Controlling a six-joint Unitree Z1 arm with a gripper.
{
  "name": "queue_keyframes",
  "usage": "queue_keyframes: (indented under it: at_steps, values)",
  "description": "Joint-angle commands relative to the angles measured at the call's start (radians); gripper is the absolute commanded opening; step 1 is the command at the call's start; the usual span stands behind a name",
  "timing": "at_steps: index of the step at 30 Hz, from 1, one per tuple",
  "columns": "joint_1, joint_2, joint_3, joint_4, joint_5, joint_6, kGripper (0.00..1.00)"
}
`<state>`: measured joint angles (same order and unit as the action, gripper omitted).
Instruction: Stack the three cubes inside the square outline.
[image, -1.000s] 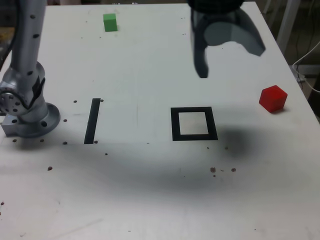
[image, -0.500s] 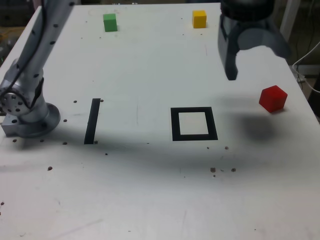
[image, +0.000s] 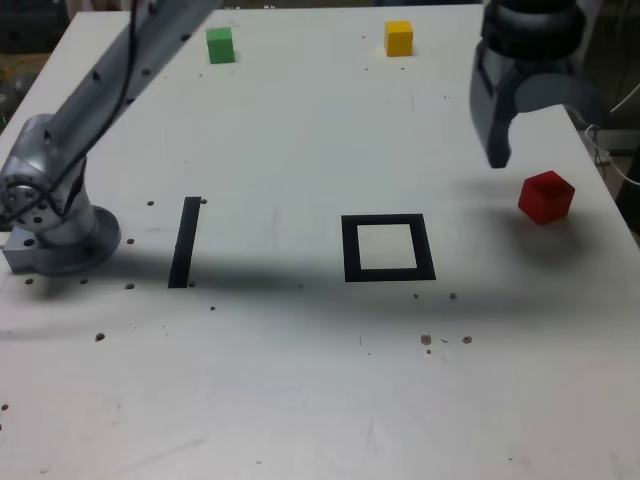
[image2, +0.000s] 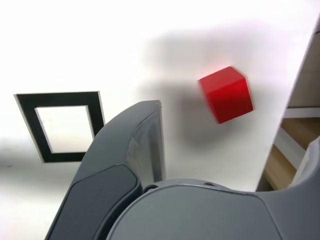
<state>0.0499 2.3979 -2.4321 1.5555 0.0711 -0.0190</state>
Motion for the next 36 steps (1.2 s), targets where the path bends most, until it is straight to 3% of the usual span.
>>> queue_keyframes:
  at_steps: [1, 11, 36]
  values:
    - [0.006, 0.032, -0.042, 0.029, 0.002, 0.005, 0.99]
    - [0.009, 0.109, -0.144, 0.047, -0.005, 0.004, 0.99]
    - [0.019, 0.198, -0.156, 0.06, -0.029, -0.039, 0.97]
